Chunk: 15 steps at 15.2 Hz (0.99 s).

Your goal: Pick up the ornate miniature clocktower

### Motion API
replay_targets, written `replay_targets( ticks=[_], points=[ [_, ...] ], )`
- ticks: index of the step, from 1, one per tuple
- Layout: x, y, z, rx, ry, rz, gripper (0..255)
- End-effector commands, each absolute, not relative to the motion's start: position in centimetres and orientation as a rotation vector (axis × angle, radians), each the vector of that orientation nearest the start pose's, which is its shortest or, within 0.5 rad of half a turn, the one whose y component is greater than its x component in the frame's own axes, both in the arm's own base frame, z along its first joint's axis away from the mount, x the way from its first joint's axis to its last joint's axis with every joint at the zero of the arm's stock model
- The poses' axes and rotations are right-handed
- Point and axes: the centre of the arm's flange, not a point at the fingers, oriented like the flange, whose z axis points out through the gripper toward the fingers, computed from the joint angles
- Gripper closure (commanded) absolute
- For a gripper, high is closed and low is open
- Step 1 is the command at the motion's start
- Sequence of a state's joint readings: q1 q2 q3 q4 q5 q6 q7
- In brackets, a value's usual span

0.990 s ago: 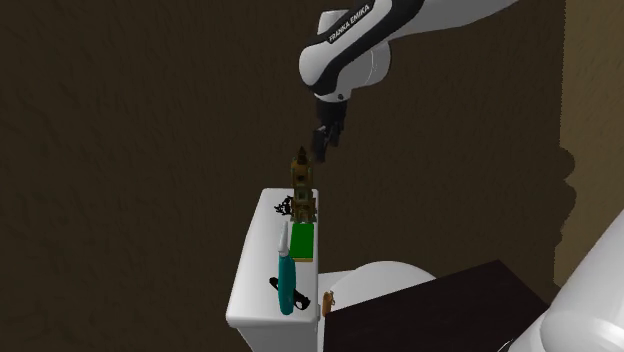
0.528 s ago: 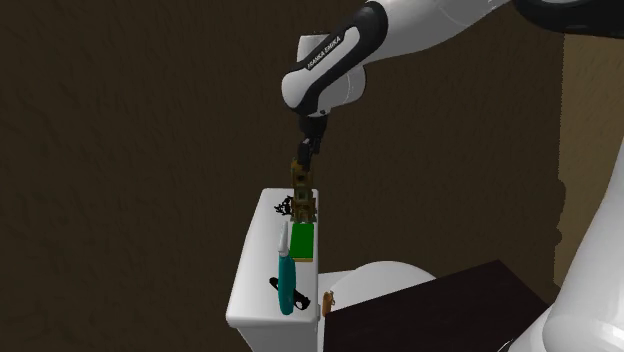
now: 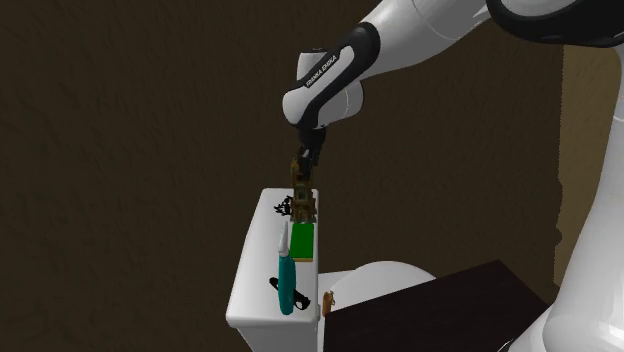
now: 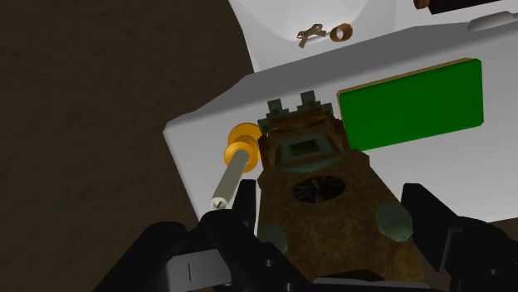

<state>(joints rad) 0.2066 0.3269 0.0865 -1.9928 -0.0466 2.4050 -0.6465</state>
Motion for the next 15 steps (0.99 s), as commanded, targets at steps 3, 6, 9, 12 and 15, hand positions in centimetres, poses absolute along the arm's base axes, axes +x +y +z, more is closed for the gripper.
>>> replay_targets(
  ticks=[3,6,9,12,15],
  points=[
    [58.8,17.5,30.6,-2.797,-1.469,-0.134,255],
    [58.8,17.5,30.6,-2.797,-1.469,-0.134,255],
    [58.8,17.5,30.6,-2.797,-1.469,-0.134,255],
    [58.8,17.5,32.1,-2.797,-1.469,-0.134,255],
    [58.8,17.5,33.7,-2.797,-1.469,-0.134,255]
  ],
)
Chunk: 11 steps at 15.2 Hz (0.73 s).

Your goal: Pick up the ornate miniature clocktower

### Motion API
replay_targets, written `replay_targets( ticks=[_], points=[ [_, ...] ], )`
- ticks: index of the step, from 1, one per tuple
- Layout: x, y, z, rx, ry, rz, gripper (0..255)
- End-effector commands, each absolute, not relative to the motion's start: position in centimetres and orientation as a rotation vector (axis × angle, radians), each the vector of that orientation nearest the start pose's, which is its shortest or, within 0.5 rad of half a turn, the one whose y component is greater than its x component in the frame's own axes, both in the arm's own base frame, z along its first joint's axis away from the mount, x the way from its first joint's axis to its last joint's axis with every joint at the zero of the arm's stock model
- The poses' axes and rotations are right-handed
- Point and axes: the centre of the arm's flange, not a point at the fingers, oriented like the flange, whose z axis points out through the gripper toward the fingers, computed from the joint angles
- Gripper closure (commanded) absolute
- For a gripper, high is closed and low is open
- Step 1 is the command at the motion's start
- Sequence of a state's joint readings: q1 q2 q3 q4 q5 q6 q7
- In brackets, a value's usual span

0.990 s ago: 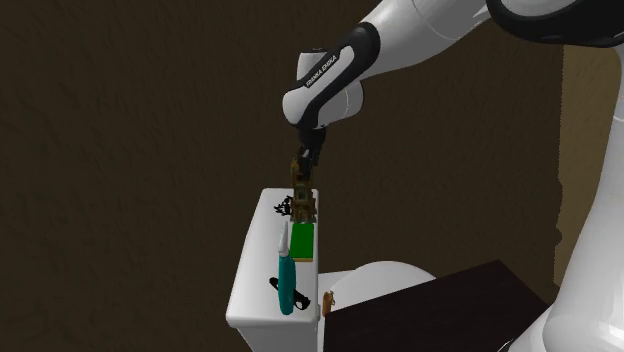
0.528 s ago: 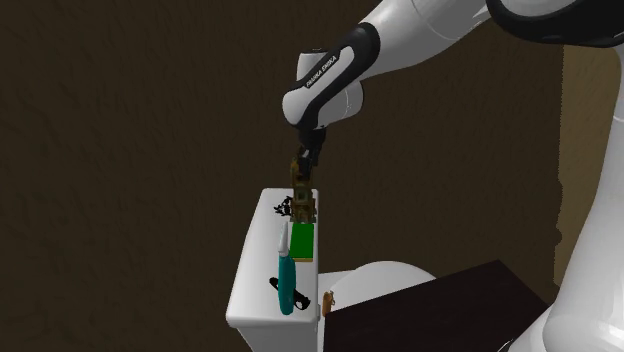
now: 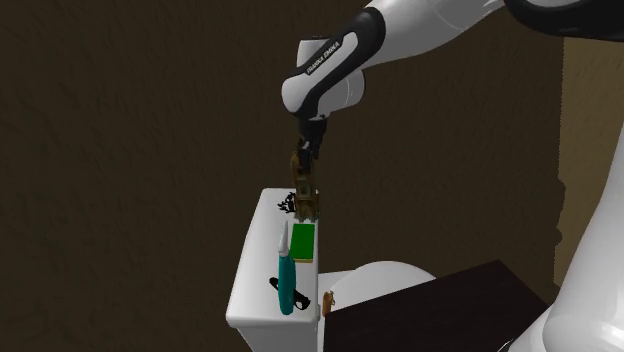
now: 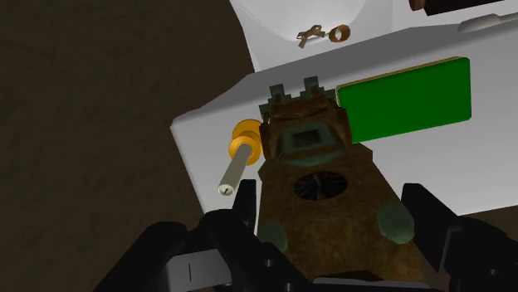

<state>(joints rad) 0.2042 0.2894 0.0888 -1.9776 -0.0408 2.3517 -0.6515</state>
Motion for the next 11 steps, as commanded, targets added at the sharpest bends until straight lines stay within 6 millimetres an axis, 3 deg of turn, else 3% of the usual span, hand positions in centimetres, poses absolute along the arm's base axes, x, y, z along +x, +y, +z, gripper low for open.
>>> replay_targets(
  ticks=[1,9,11],
  points=[
    [58.8,17.5,34.2,-2.797,-1.469,-0.134,255],
    [58.8,17.5,38.5,-2.797,-1.469,-0.134,255],
    [58.8,17.5,38.6,-2.797,-1.469,-0.134,255]
  ],
)
